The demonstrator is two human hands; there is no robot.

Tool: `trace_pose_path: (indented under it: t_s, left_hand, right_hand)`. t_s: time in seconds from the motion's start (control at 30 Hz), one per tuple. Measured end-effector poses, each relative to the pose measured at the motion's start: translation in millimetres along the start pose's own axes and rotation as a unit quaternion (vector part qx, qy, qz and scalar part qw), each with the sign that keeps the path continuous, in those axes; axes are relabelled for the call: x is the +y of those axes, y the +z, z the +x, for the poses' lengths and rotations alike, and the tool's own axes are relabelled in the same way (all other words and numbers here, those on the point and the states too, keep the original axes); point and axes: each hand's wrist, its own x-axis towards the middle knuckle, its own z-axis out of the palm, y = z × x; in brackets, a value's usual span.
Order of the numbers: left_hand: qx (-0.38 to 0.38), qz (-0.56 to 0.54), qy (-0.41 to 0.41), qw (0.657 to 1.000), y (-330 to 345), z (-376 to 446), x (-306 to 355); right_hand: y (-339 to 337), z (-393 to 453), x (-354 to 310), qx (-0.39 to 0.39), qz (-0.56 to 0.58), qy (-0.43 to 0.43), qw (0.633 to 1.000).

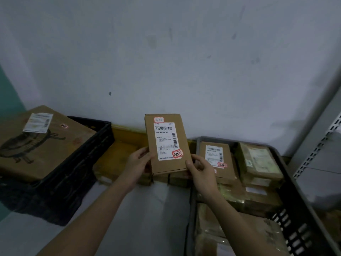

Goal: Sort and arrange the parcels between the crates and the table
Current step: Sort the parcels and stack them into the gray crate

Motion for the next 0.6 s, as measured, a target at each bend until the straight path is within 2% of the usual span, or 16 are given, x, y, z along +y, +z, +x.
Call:
trace_pose_path:
  t_s: [0.3, 0.4, 0.5, 0.6]
  left_hand:
    - [-0.034, 0.047, -0.004, 0.998, 63, 1, -1]
    - [-0.089, 0.125, -0.040, 0.987, 90, -4, -17]
    - [-0.141, 0.207, -0.020, 0.968, 114, -12, -39]
    - [-0.183, 0.237, -0.005, 0.954, 139, -28, -61]
  right_hand:
    - [-57, -4, -3, 0.106, 0.156, 0.071, 0.979]
    - [-86, 2, 6, 0.167, 0.146, 0.095, 0.970]
    - [-108, 9, 20, 0.214, 0.111, 0.113, 0.964]
    - [-120, 10, 31, 0.222, 0.075, 0.133, 0.963]
